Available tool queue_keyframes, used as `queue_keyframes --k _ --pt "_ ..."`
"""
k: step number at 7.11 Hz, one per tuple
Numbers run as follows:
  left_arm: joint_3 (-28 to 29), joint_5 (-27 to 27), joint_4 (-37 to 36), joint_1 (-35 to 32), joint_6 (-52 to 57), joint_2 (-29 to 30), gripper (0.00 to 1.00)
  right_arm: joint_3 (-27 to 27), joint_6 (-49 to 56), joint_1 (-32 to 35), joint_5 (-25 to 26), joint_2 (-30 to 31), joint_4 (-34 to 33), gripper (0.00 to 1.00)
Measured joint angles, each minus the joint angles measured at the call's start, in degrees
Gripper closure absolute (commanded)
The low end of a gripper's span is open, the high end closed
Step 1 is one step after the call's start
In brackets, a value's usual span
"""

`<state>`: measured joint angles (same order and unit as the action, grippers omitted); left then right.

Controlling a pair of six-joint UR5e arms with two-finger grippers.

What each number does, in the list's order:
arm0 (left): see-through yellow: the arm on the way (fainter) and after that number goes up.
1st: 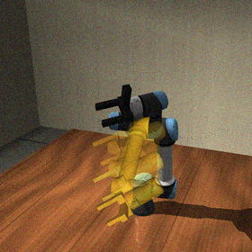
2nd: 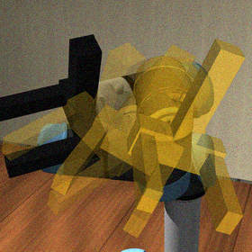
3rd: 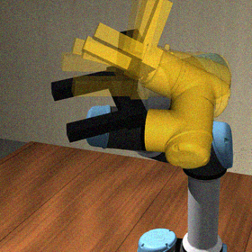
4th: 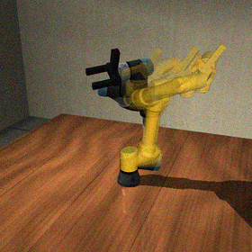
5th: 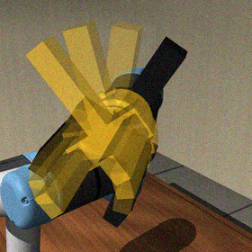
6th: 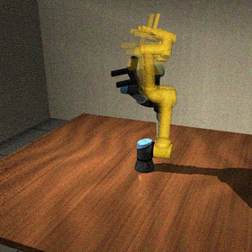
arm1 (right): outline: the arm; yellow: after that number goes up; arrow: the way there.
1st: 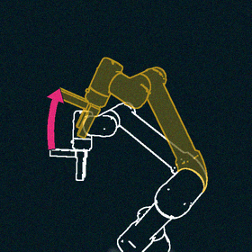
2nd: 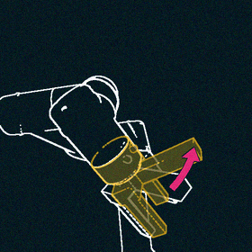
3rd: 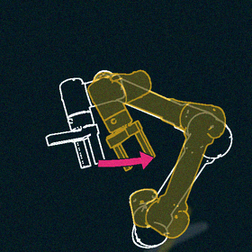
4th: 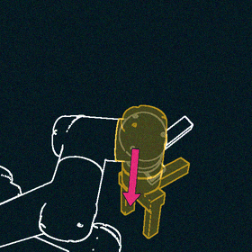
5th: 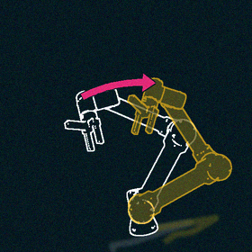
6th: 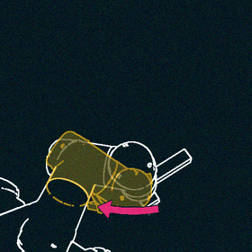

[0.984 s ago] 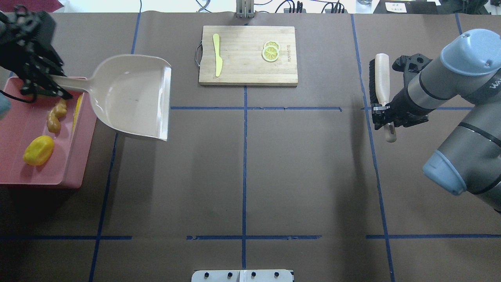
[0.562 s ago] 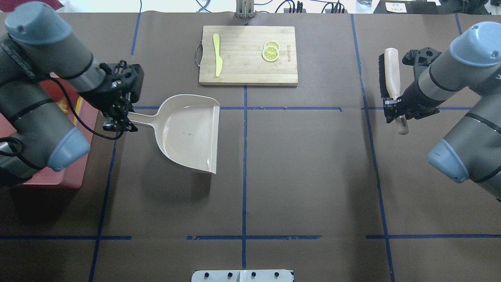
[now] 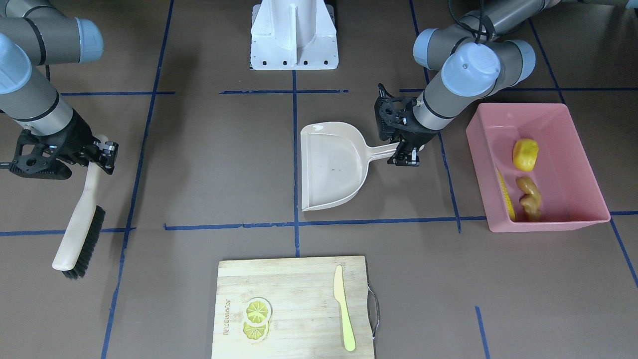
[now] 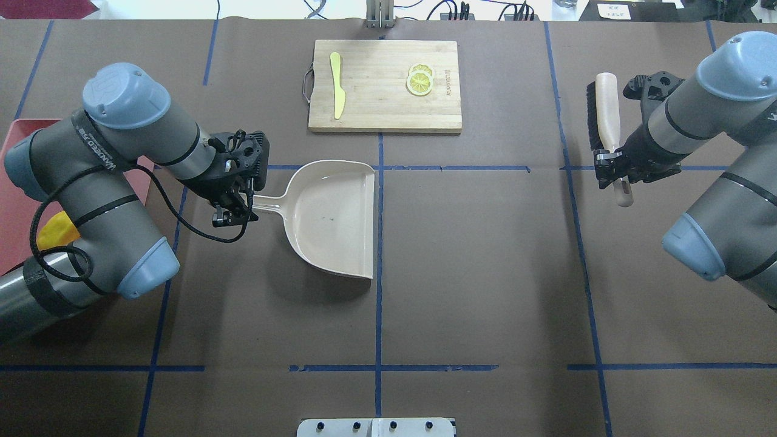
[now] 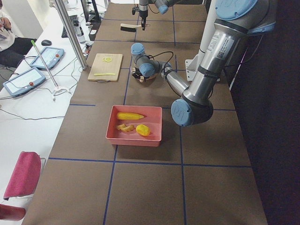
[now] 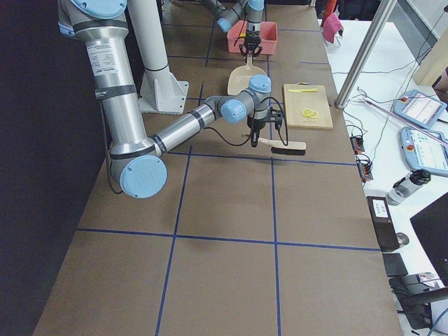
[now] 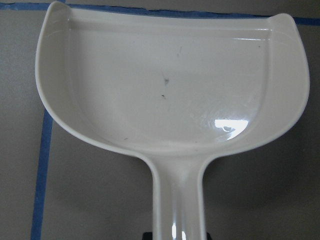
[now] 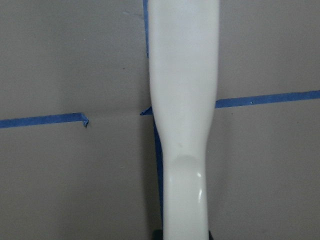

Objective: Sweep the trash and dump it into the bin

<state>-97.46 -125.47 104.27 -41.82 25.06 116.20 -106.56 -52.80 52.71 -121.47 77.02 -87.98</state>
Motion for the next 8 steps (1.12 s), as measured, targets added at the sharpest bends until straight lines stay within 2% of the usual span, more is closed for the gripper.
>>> queue_keyframes --k 4,5,6,7,8 --pt "-0.3 1.7 2.6 1.8 -1.2 -0.8 0.9 -0.2 -0.3 -0.1 0.0 -0.2 0.1 1.0" --pt "-0.1 2.2 3.3 1.9 -1.2 -0.9 0.85 -0.2 -0.4 -0.1 0.0 -0.2 0.1 1.0" --pt "0.0 2.5 3.5 1.9 -1.1 -1.1 0.56 -0.2 -0.4 -0.1 0.0 -0.2 0.1 1.0" --pt "0.0 2.6 3.6 1.9 -1.1 -1.2 0.17 -0.3 -0.4 -0.1 0.0 -0.2 0.1 0.99" --pt "-0.1 2.7 3.6 1.8 -1.1 -1.5 0.0 -0.5 -0.3 0.0 -0.1 0.1 0.1 0.99"
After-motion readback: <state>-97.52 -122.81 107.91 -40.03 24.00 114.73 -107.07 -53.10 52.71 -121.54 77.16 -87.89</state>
